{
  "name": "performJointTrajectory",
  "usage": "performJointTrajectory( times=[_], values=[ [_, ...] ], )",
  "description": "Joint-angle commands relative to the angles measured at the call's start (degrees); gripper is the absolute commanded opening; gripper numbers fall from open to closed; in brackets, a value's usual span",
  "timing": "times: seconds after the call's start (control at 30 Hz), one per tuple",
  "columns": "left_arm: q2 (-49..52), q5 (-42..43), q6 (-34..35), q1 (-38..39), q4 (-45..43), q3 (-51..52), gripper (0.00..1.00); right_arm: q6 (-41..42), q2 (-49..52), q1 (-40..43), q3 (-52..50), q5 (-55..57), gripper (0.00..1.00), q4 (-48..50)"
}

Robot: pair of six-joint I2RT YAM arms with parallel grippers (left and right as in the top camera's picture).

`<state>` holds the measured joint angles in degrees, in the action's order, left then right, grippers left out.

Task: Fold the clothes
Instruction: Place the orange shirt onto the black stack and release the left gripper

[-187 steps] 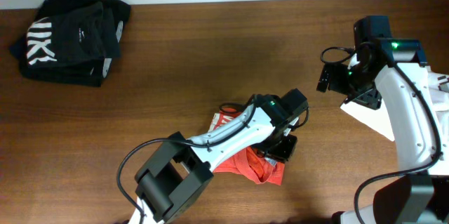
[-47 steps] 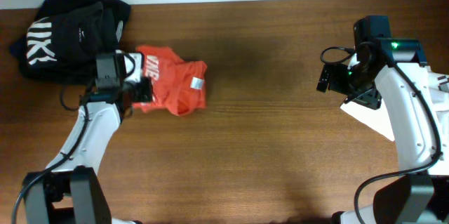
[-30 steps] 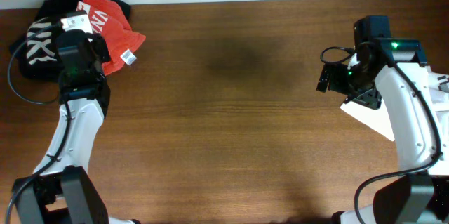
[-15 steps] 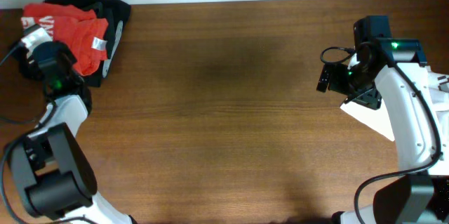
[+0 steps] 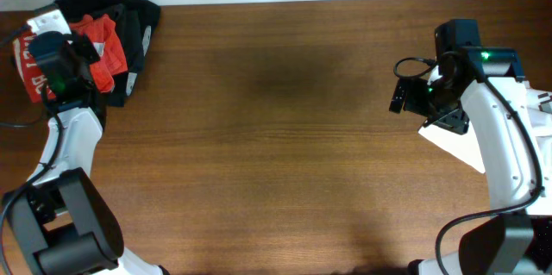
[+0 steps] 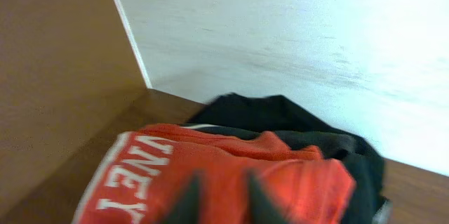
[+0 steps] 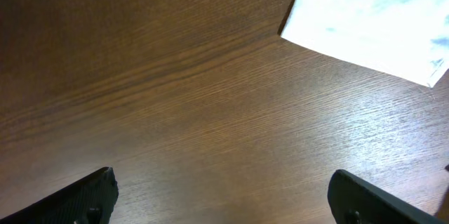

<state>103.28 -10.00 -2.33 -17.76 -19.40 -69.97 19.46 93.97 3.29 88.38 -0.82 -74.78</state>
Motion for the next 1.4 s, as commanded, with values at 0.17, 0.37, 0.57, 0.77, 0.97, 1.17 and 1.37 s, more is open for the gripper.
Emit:
performJointTrajectory(
  times=[0.17,0.37,0.57,0.77,0.97,1.17,1.37],
  values=[
    [20.0,17.2,1.4,-0.4,6.1,-10.3,0.01,0.0,0.0,0.1,0.4,1.1,0.99,0.0],
    [24.2,20.9,-2.5,-0.4,41.9,-38.2,0.01,0.0,0.0,0.1,0.4,1.1,0.99,0.0],
    [18.8,11.5,-1.1,-1.0,48.9,-46.5,0.01,0.0,0.0,0.1,0.4,1.1,0.99,0.0],
    [22.9,7.6,-1.5,-6.2,49.9,-46.3,0.01,0.0,0.0,0.1,0.4,1.1,0.99,0.0],
    [35.4,7.6,-2.2,-9.6,48.2,-46.3,0.01,0.0,0.0,0.1,0.4,1.1,0.99,0.0],
    [28.9,11.1,-3.3,-6.9,53.5,-54.3,0.02,0.0,0.0,0.1,0.4,1.1,0.99,0.0],
    [18.7,21.6,-3.3,-1.6,53.5,-55.3,0.2,0.0,0.0,0.1,0.4,1.1,0.99,0.0]
  ],
)
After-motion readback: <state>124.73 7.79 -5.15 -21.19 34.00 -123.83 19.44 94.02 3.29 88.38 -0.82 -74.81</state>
